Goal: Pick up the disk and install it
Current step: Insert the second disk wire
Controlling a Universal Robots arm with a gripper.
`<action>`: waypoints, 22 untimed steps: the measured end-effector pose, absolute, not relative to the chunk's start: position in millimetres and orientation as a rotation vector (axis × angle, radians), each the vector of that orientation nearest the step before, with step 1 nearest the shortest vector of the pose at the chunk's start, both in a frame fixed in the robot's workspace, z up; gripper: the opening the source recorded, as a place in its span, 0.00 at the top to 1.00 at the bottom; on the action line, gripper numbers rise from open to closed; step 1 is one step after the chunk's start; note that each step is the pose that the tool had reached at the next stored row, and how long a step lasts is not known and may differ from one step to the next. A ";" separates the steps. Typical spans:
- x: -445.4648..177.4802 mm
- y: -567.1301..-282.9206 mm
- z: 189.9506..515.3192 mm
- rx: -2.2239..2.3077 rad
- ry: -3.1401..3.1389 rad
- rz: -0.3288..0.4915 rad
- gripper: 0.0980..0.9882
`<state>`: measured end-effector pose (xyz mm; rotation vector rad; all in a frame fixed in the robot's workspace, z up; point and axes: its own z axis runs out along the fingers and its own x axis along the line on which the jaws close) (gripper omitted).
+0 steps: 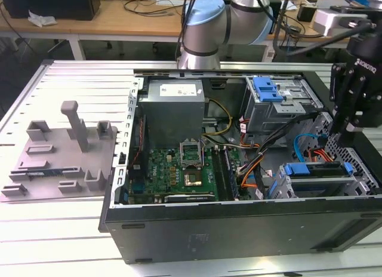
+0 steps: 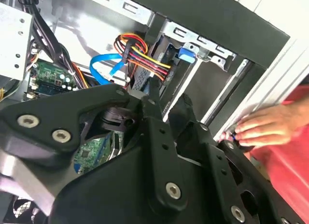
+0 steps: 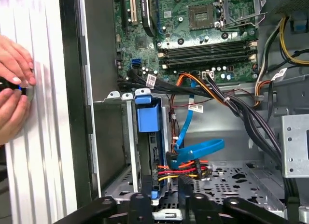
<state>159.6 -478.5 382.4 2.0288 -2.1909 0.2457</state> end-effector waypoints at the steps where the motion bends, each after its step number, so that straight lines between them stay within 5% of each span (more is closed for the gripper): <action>1: 158.7 -475.8 382.5 2.023 -2.185 0.257 0.79; 2: 157.7 -472.6 382.4 2.016 -2.177 0.271 0.87; 22: 135.5 -450.3 378.2 2.125 -2.005 0.362 0.87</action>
